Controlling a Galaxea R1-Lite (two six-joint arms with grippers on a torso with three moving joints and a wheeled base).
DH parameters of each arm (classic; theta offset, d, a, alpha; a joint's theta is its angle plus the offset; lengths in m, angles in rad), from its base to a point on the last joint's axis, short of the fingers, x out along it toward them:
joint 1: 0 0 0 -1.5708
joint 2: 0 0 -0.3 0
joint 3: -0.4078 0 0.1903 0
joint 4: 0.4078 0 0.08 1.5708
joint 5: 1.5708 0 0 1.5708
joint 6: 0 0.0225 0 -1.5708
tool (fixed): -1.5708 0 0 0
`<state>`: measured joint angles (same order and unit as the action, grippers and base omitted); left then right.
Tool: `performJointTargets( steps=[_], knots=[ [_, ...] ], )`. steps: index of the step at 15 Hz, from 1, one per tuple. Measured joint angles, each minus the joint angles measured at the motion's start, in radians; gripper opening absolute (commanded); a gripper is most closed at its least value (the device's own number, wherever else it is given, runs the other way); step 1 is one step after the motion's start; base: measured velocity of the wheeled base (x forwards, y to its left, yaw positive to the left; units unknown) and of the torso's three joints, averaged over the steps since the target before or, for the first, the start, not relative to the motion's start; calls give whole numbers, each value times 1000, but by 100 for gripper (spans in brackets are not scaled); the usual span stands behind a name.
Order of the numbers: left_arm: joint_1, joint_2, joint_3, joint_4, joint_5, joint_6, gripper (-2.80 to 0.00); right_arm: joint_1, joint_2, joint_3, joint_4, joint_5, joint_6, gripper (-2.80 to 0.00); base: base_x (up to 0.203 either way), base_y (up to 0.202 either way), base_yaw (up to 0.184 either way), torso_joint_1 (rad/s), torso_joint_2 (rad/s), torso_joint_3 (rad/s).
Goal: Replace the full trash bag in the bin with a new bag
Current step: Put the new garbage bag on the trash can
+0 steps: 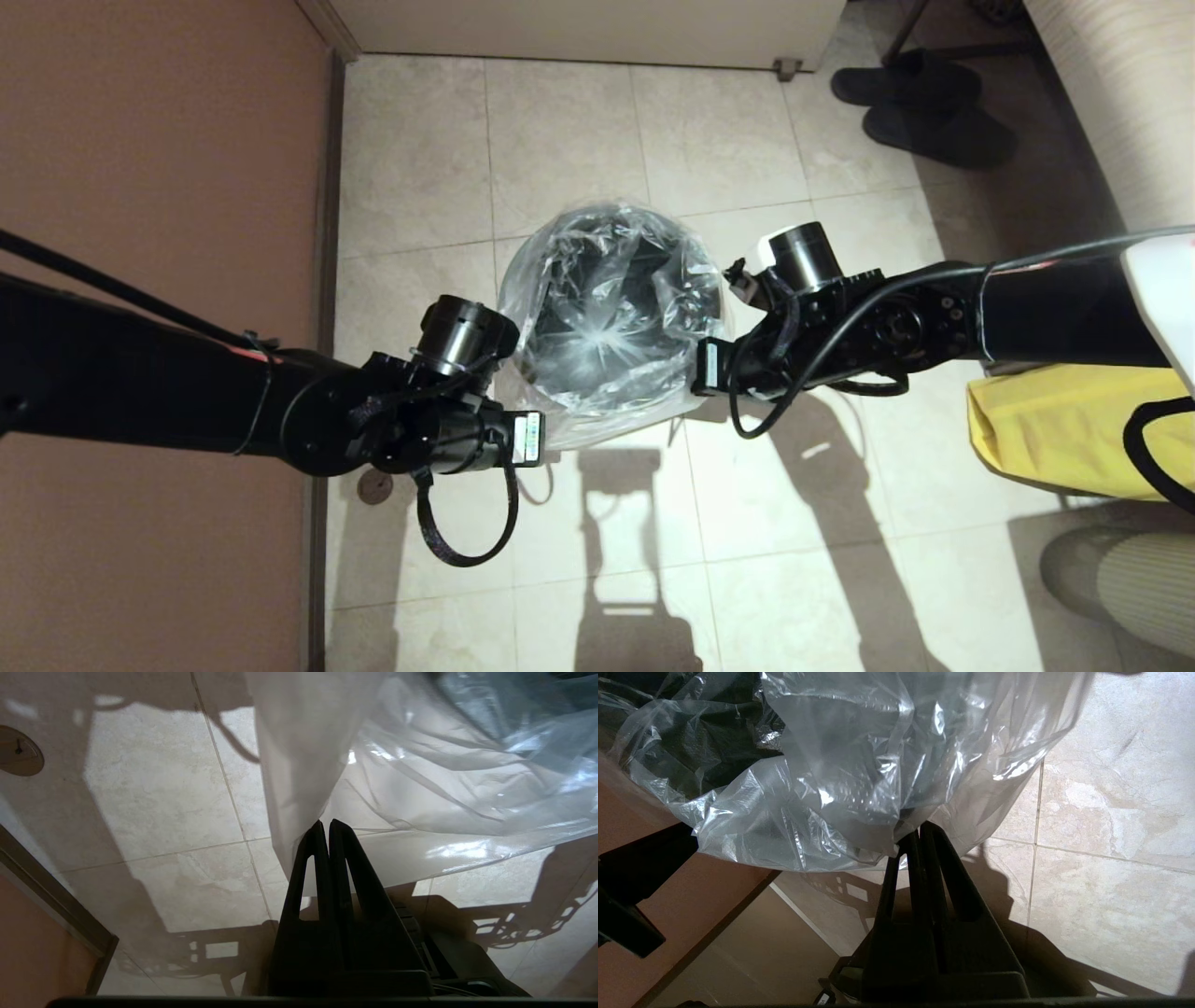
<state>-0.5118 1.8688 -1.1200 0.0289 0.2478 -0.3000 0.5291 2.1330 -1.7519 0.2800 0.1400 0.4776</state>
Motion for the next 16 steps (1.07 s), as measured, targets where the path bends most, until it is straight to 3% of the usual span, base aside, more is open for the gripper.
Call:
performJointTargets(
  steps=[7, 11, 16],
  knots=[
    [123, 15, -6, -79, -28, 4, -280, -14, 6, -1, -3, -1, 0, -280, 0, 0, 0, 0, 0, 0],
    [134, 22, -5, -85, -33, -3, -280, -20, 4, -2, -3, -2, 0, -280, 0, 0, 0, 0, 0, 0],
    [121, 33, 65, -272, -29, -55, -280, -29, -16, 18, 17, -3, 23, -280, 0, 0, 0, 0, 0, 0]
  ],
)
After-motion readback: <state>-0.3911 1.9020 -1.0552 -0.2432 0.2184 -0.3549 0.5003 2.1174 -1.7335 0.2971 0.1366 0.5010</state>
